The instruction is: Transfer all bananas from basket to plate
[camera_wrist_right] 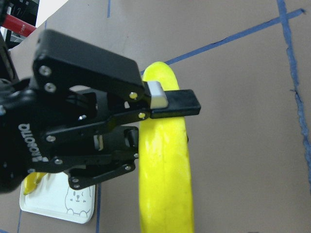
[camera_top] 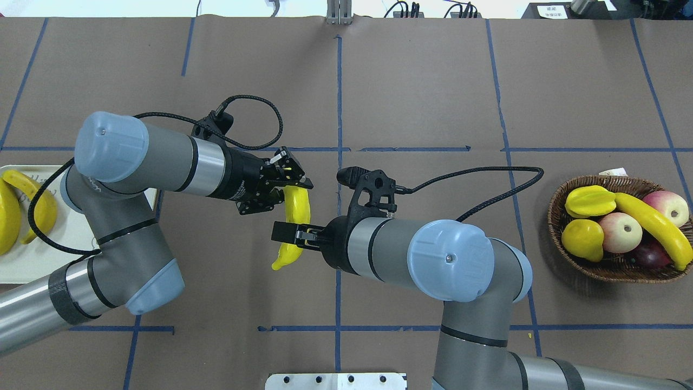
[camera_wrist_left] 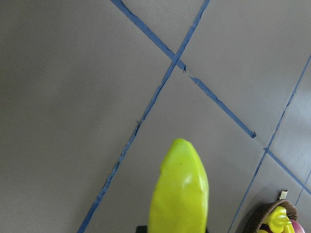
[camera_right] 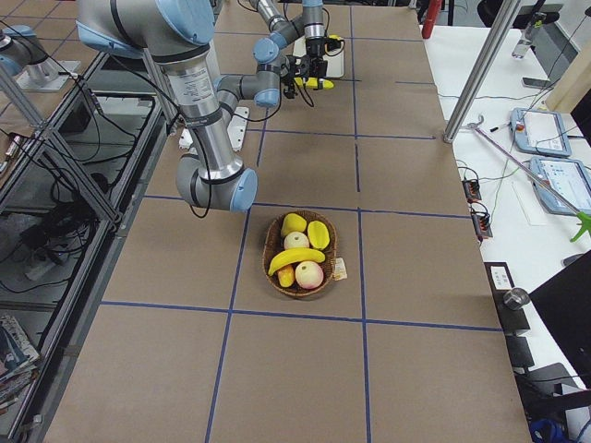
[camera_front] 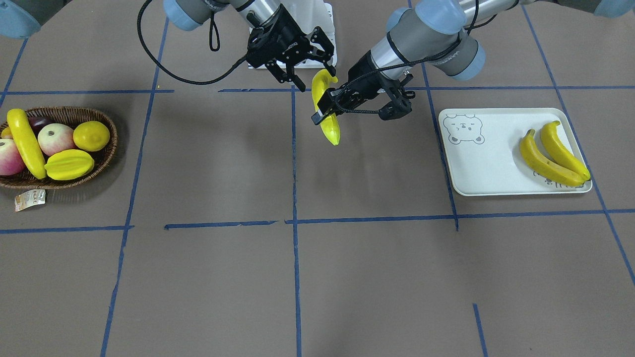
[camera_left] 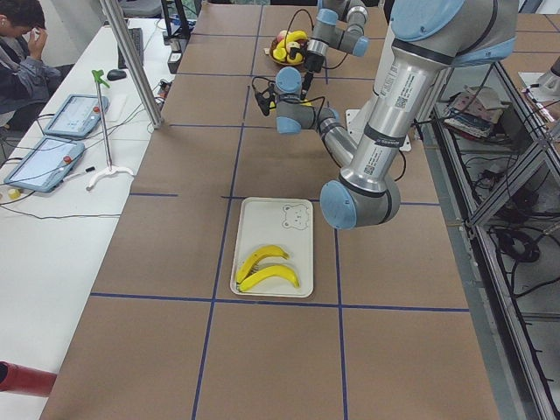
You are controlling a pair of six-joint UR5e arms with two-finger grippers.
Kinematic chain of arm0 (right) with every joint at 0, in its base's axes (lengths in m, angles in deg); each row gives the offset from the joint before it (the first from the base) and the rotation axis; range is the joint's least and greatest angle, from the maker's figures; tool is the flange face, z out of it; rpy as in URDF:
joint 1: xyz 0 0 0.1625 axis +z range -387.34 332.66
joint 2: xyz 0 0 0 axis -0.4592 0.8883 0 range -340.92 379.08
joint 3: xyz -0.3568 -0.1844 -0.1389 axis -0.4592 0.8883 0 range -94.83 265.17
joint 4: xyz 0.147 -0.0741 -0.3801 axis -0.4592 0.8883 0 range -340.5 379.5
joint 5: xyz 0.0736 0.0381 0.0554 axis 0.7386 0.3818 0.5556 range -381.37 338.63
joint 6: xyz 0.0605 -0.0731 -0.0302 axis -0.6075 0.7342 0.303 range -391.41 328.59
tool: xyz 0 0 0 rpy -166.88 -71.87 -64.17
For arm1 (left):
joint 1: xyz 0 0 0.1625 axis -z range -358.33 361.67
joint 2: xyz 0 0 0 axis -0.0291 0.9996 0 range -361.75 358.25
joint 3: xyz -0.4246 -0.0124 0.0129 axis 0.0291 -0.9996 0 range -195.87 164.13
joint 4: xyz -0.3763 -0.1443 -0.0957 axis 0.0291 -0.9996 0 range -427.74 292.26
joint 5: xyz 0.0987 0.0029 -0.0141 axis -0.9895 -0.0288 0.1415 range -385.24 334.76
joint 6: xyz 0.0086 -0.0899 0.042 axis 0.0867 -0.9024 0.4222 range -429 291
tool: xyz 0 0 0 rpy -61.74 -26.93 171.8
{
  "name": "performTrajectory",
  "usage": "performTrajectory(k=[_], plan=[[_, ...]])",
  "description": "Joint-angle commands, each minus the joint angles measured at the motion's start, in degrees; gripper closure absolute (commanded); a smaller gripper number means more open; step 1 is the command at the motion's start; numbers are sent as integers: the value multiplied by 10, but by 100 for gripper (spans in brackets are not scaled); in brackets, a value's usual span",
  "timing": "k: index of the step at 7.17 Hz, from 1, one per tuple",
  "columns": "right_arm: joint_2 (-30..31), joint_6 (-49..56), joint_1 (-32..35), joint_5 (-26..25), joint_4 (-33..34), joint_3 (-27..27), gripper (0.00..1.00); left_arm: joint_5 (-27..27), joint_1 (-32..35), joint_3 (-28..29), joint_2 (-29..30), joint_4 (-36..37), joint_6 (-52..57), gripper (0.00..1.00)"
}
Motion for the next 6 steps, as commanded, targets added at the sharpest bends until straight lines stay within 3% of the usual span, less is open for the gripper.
performTrajectory(k=[1, 2, 5, 6], plan=[[1, 0, 17, 11, 32, -9, 0, 0, 28, -2, -26, 12, 0, 100], [0, 0, 42, 36, 84, -15, 0, 0, 57, -8, -50, 44, 0, 100], [6, 44, 150, 168, 243, -26, 0, -5, 107, -41, -81, 275, 1, 100], [7, 85, 172, 190, 305, -41, 0, -4, 110, -49, -129, 288, 3, 100]])
